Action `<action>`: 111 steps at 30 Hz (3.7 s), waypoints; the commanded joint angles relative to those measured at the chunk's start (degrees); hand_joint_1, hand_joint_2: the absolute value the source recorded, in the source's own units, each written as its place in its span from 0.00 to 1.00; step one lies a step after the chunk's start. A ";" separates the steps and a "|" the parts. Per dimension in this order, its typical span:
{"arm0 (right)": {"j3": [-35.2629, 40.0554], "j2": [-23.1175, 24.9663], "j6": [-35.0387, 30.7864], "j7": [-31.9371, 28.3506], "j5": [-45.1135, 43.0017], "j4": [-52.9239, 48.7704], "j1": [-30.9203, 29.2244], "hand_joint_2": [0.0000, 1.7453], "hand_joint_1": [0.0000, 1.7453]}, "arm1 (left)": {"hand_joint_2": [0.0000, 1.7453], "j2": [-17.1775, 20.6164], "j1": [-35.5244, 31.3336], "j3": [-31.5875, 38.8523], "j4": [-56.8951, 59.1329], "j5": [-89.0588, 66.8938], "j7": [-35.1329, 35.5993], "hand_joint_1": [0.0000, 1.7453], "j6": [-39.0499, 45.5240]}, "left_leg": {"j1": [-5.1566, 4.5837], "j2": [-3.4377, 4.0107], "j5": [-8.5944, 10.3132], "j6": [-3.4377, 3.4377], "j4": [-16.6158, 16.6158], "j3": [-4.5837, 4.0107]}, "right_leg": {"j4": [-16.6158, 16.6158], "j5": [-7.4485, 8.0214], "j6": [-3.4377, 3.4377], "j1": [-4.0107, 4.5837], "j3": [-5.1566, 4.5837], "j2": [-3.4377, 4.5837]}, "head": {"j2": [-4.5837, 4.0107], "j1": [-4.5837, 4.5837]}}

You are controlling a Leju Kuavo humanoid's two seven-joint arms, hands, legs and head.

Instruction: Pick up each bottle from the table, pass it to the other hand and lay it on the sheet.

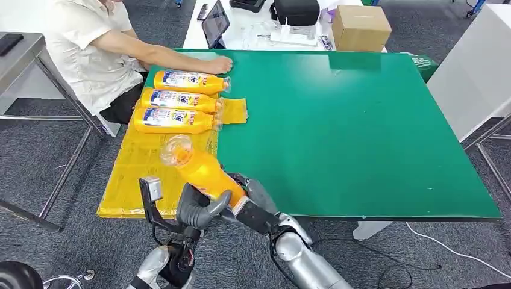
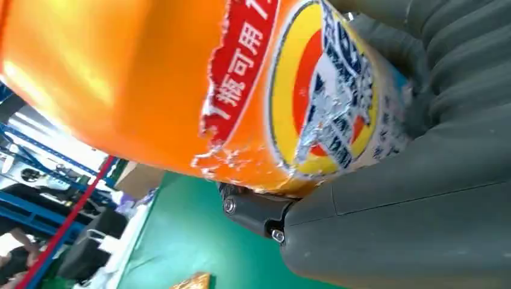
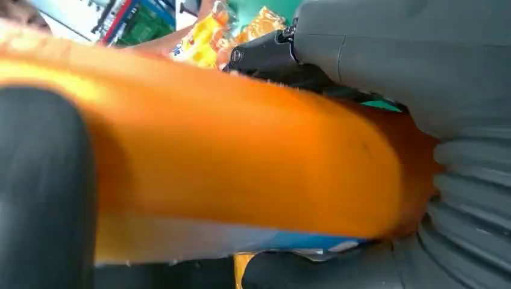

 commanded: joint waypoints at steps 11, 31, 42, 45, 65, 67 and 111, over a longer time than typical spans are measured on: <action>7.37 -0.38 -13.94 2.06 12.30 8.11 -2.18 1.00 0.00 | 1.00 -0.20 -2.71 4.21 3.30 2.45 1.45 1.00 0.75 | 0.00 0.03 -0.08 0.12 -0.08 0.32 | -0.08 -0.07 -0.20 0.06 0.35 -0.09 | 0.00 0.00; 6.17 -0.91 -20.28 3.59 17.03 1.37 1.72 1.00 0.00 | 1.00 -0.13 -11.83 21.38 17.73 -59.13 -4.96 1.00 31.45 | 0.03 0.04 -0.03 0.08 -0.06 0.18 | -0.05 -0.03 -0.15 0.07 0.18 -0.07 | 0.00 0.02; 4.46 0.78 -14.19 0.54 16.21 -0.46 1.84 1.00 0.00 | 1.00 5.34 -34.91 13.03 52.29 -79.35 15.33 1.00 12.13 | 0.04 -0.10 0.10 0.04 0.01 0.01 | 0.03 0.02 -0.11 0.06 0.03 -0.18 | 0.00 0.02; 5.14 1.10 -13.15 0.13 16.06 -0.99 1.80 1.00 0.00 | 1.00 6.29 -37.65 13.33 55.79 -80.38 17.03 1.00 8.76 | 0.04 -0.10 0.12 0.01 -0.01 0.06 | 0.05 0.00 -0.12 0.06 0.07 -0.18 | 0.00 0.02; 7.21 -0.01 -10.82 -2.62 13.47 -1.06 3.03 1.00 0.00 | 1.00 6.86 -31.28 11.32 52.62 -82.00 1.74 0.00 12.85 | 0.02 0.05 0.06 0.05 -0.05 0.19 | 0.00 -0.01 -0.10 0.04 0.22 -0.05 | 0.00 0.04; 7.48 -0.14 -10.53 -2.64 13.50 -0.99 2.91 1.00 0.00 | 1.00 6.83 -31.53 10.76 52.69 -82.05 1.63 0.00 10.34 | 0.02 0.03 0.05 0.07 -0.05 0.23 | 0.00 -0.03 -0.14 0.06 0.26 -0.08 | 0.00 0.02; 5.85 0.70 -11.53 -2.30 13.29 1.79 3.54 1.00 0.00 | 1.00 0.58 -26.64 -0.08 37.21 -83.55 1.60 0.00 17.54 | 0.02 -0.20 0.10 0.08 -0.01 0.09 | 0.00 -0.05 -0.11 0.05 0.13 -0.34 | 0.00 0.02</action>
